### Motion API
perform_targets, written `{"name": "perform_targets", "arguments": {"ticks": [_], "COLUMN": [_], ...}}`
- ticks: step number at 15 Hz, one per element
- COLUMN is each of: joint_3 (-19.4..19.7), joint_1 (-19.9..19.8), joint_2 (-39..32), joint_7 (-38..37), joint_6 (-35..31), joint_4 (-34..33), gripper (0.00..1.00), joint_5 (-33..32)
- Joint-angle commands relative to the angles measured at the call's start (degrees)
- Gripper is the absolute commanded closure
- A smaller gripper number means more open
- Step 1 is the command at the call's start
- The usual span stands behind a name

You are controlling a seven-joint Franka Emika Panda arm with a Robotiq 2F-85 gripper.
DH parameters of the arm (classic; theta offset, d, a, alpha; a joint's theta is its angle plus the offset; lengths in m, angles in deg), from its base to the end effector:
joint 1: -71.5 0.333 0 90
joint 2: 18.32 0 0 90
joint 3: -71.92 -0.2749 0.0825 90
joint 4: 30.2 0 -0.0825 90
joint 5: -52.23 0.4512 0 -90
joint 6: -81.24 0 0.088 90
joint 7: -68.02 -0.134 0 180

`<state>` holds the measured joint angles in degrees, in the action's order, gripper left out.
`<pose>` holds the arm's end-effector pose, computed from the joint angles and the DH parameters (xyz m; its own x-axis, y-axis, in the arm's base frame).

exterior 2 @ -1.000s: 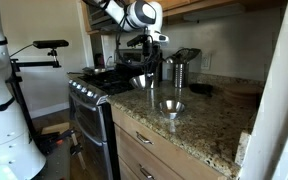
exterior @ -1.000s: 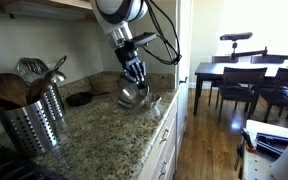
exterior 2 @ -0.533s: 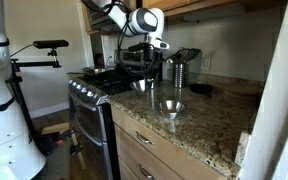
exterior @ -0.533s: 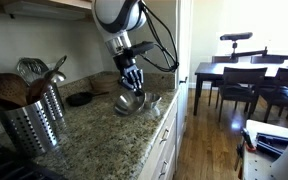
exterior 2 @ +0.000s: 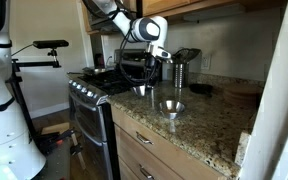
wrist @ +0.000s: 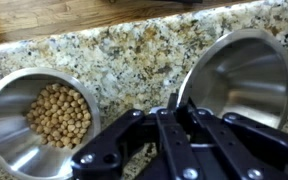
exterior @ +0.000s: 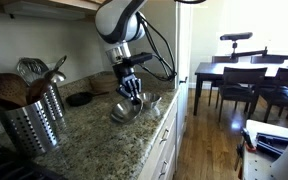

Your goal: Pour the contents of the left bowl into the right bowl

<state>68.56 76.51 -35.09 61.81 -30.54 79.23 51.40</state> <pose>0.6166 0.0897 0.2211 0.9680 0.0403 -0.2476 0.0471 -0.9987 0.0217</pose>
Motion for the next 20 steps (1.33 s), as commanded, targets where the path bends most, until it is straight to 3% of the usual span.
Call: {"name": "perform_targets", "arguments": {"ticks": [1,19,20], "joint_3": [-0.50,0.86,0.96], "joint_1": [-1.18,-0.46,-0.49], "joint_2": [-0.63,-3.12,-3.27], "joint_7": [3.56,2.21,2.20], "joint_6": [-1.63,-4.03,-4.17], "joint_4": [0.16,1.13,1.14], "gripper": [0.93,0.93,0.89], "joint_5": [4.23,2.26,2.29]}}
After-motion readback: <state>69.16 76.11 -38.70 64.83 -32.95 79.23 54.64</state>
